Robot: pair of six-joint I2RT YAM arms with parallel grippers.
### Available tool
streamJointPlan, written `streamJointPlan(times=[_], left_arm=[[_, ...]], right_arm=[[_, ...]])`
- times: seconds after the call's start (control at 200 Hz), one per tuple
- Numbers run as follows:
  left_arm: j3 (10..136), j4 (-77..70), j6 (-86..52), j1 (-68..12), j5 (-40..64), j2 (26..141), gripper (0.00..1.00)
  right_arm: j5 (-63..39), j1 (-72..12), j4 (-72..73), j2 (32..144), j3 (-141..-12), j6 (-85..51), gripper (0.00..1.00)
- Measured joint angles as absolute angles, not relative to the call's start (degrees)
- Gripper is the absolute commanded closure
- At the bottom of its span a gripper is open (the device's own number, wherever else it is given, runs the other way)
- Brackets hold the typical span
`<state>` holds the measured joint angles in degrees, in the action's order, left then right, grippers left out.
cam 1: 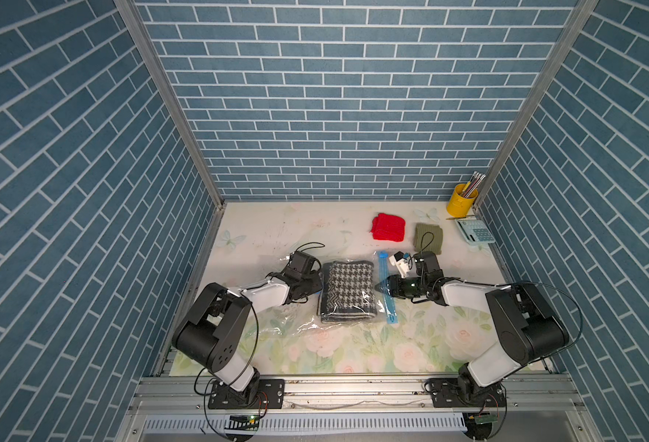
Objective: Take the scarf out of the vacuum bag
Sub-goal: Take out the scarf from the vacuum bag.
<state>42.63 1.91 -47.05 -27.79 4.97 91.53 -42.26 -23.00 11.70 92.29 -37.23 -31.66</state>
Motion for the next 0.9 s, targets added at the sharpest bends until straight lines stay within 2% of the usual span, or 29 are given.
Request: streamJointPlan(times=[0.135,0.435,0.9], left_arm=[[42.6,1.9,-47.0,-27.8,5.0,91.5,0.78],[42.6,1.9,-47.0,-27.8,5.0,91.5,0.78],[42.6,1.9,-46.9,-27.8,5.0,91.5,0.78]], right_arm=[[-43.0,-23.4,12.3,93.2,-37.9,-32.3,0.43],[-46.8,-26.5,16.8,96.2,-38.8,-34.4,0.32],[-45.9,-30.5,20.1,103.7,-43.2,-37.2,0.31]])
